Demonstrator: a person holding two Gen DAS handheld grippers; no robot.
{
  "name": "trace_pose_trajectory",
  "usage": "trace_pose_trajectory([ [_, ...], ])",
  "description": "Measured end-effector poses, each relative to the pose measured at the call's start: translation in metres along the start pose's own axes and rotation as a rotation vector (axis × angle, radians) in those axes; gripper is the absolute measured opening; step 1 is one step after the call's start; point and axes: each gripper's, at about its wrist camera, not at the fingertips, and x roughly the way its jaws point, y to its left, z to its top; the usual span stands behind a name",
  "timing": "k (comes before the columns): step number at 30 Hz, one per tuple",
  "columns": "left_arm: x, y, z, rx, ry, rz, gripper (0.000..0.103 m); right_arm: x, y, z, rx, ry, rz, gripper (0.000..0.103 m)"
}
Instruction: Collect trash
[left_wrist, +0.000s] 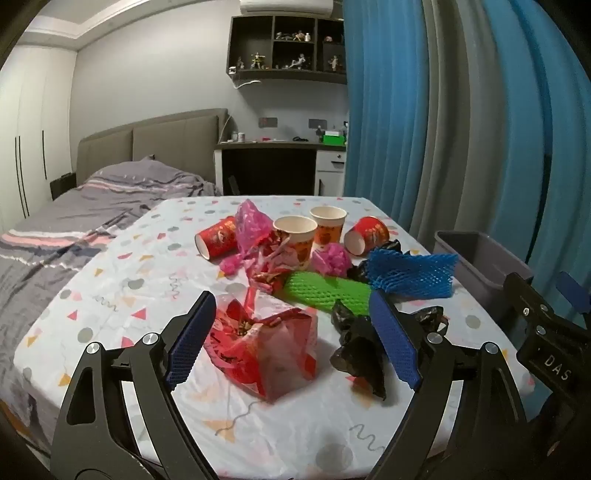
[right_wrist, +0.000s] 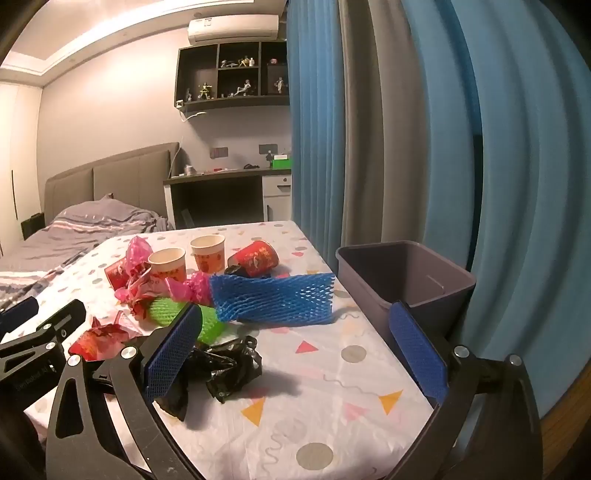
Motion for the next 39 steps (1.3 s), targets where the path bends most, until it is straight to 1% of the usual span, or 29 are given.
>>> trace_pose_trajectory([
  [1,0.002,0.001,0.0,-0.004,0.021,-0.012,0.084,0.0,0.0,0.0,0.002,-0.002,0.001,0.098],
  [9,0.008,-0.008,-0.003,0.001,0.016,-0.007,0.084,0.0,-0.001,0.0,0.004,-0.004,0.003,0.098],
  [10,0.005,-0.001,-0.003,-0.017,0.011,-0.013,0.084,-0.001,-0.001,0.0,0.004,-0.004,0.003,0.098],
  [24,0.005,0.001,-0.003,-0.022,0.012,-0.016,0.084,-0.001,0.001,-0.003,0.009,-0.005,0.003,0.098],
  [30,0.003,0.001,-0.001,-0.023,0.012,-0.016,0.084,-0.002,-0.003,0.005,0.009,-0.01,0.003,0.098],
  [39,0.003,0.002,-0.001,-0.025,0.012,-0.016,0.084,-0.002,-0.002,0.003,0.012,-0.013,0.004,0.098],
])
